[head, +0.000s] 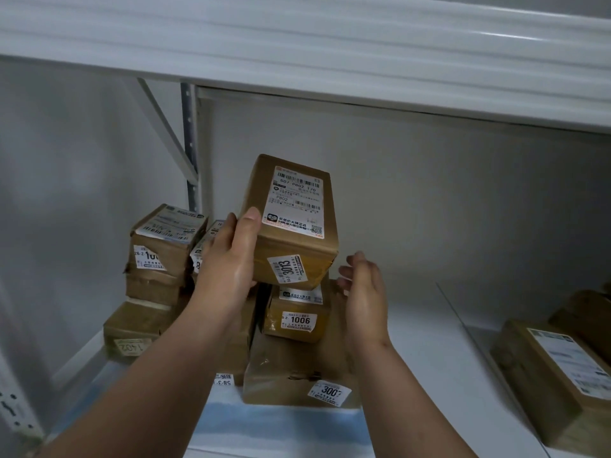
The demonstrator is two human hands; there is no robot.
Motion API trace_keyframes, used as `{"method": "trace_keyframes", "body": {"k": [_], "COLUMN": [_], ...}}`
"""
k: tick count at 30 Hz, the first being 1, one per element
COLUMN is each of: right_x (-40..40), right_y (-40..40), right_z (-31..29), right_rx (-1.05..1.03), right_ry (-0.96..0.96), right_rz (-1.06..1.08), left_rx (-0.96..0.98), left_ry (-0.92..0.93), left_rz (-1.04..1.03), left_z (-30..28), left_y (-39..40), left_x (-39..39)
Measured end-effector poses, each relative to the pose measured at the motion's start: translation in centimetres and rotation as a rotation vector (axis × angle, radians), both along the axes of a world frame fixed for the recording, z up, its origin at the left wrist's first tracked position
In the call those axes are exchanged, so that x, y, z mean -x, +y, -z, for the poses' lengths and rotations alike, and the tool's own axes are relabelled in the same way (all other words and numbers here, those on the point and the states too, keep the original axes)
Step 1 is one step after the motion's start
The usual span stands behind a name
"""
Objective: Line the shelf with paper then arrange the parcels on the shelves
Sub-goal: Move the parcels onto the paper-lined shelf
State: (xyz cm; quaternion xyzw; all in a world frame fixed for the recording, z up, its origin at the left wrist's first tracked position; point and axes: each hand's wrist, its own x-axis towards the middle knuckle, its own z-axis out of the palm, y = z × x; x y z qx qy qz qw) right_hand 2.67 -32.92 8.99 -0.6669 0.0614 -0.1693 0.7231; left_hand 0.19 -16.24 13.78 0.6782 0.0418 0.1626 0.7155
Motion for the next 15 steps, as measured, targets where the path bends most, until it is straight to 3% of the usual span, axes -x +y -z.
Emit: {"method": "trace_keyframes", "body": {"k": [3, 6, 15], "right_x": [0.2, 0.0, -1.4], "right_y": [-0.6, -0.8, -0.7], "right_z": [-1.3, -1.3, -0.4], "right_rx": [-0.177, -0.139, 0.014], "right_ry": [0.044, 0.060, 0.060], "right_rz": [-0.222, -0.343, -0.195], "left_rx": [-0.055, -0.066, -0.247], "left_ry": [-0.004, 0.004, 0.169], "left_rz": [0.017, 0.020, 0.056], "left_z": [0.4, 0.6, 1.2], "left_y": [-0.8, -1.7, -3.3], "left_x": [-0.5, -0.7, -1.3]}}
